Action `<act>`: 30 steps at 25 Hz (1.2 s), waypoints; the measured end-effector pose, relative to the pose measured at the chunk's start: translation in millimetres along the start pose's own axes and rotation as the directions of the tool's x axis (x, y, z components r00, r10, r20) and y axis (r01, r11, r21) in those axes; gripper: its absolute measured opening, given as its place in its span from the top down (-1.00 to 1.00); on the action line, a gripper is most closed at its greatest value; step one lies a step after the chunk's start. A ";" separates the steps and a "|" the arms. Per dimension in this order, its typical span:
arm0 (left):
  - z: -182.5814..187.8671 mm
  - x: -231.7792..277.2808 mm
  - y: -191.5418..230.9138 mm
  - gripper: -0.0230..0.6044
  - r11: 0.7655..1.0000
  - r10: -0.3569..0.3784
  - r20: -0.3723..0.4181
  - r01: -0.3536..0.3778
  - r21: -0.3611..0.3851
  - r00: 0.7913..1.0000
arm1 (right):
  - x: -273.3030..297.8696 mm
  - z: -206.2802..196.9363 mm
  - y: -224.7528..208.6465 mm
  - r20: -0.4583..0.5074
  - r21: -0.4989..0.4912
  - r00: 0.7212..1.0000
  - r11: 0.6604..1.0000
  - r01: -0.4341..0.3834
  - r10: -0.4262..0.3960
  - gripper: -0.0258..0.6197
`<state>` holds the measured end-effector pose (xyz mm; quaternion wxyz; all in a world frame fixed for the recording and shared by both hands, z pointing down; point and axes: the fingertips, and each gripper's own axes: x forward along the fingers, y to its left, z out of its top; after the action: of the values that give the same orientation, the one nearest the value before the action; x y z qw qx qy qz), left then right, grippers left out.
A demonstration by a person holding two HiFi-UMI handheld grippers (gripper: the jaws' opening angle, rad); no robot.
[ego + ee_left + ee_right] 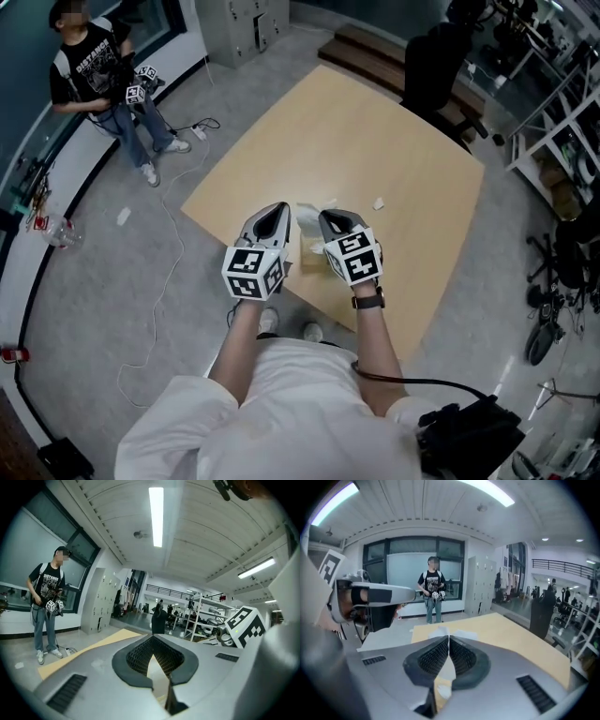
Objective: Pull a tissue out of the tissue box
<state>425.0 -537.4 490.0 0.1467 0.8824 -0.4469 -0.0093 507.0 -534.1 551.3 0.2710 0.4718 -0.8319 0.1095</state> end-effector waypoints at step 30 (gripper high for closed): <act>120.2 24.3 -29.5 0.92 0.981 -0.097 0.226 0.056 0.184 0.969 | -101.7 164.3 -58.5 0.539 0.087 0.792 0.954 0.286 -0.286 0.90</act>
<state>445.1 -570.3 369.9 0.0141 0.9013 -0.4257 -0.0791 540.7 -563.4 354.3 0.0358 0.6036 -0.7933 -0.0711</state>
